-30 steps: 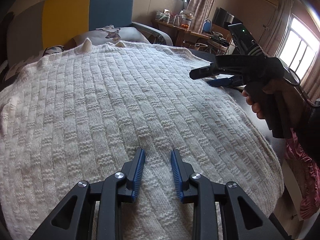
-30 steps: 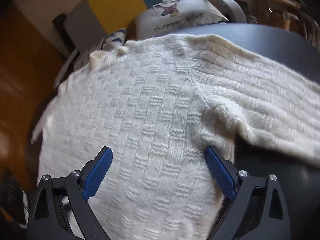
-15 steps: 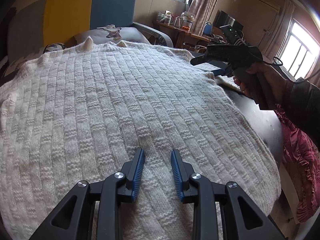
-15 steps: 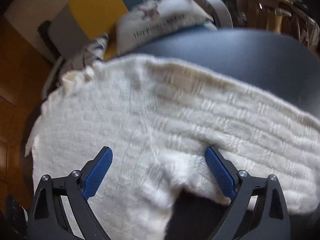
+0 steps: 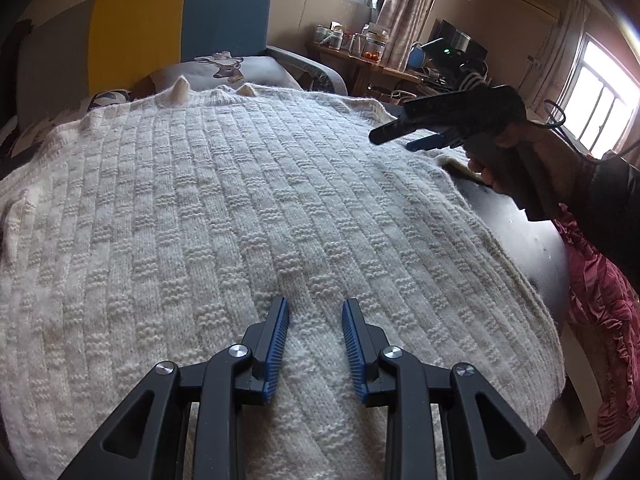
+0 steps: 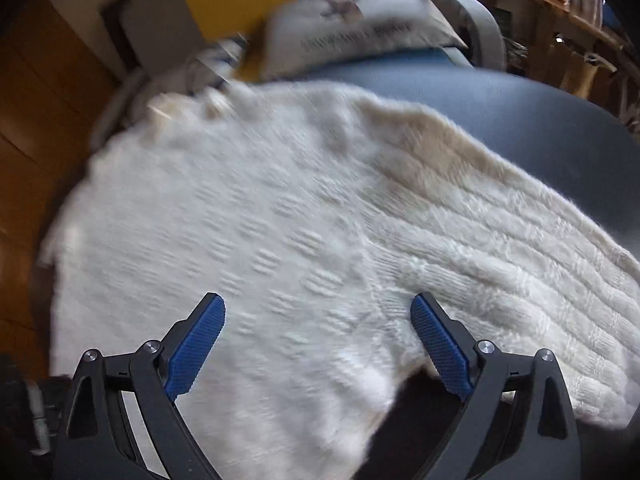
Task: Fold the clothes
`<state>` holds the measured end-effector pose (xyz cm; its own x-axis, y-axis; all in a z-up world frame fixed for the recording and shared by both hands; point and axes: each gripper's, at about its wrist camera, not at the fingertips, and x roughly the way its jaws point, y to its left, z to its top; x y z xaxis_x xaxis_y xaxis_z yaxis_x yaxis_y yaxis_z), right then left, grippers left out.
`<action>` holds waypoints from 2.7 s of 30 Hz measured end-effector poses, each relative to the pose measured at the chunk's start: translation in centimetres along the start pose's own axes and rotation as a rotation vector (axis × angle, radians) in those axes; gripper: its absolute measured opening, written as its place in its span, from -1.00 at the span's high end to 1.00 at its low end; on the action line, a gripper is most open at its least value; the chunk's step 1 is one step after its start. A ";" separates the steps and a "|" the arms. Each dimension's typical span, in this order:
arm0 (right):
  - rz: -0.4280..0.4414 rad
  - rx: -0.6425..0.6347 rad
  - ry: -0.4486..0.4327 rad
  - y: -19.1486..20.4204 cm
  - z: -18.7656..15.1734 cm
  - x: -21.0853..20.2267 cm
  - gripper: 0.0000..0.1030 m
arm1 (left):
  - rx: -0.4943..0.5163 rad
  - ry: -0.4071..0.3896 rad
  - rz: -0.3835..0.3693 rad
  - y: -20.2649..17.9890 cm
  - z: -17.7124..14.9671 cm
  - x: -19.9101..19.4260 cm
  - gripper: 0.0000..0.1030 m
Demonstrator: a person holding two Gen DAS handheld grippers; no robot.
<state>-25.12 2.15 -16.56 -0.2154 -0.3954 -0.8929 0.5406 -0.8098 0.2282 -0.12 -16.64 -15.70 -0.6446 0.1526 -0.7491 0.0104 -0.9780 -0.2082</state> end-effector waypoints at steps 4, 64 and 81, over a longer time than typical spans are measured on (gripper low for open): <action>-0.082 -0.018 -0.030 -1.3 -0.6 -2.1 -0.87 | 0.001 -0.008 0.021 0.4 0.4 -0.6 0.46; -0.029 -0.072 -0.122 -5.9 6.1 -1.0 0.23 | 0.223 0.004 -0.059 -5.2 22.9 18.9 0.46; -0.108 -0.092 -0.135 -5.4 8.2 1.3 0.25 | 0.101 -0.006 -0.040 -3.5 23.4 19.7 0.46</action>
<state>-34.96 2.43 -15.75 -0.3797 -0.3680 -0.8488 0.5793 -0.8099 0.0919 -30.70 -13.54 -15.03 -0.6476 0.1914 -0.7376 -0.0927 -0.9805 -0.1731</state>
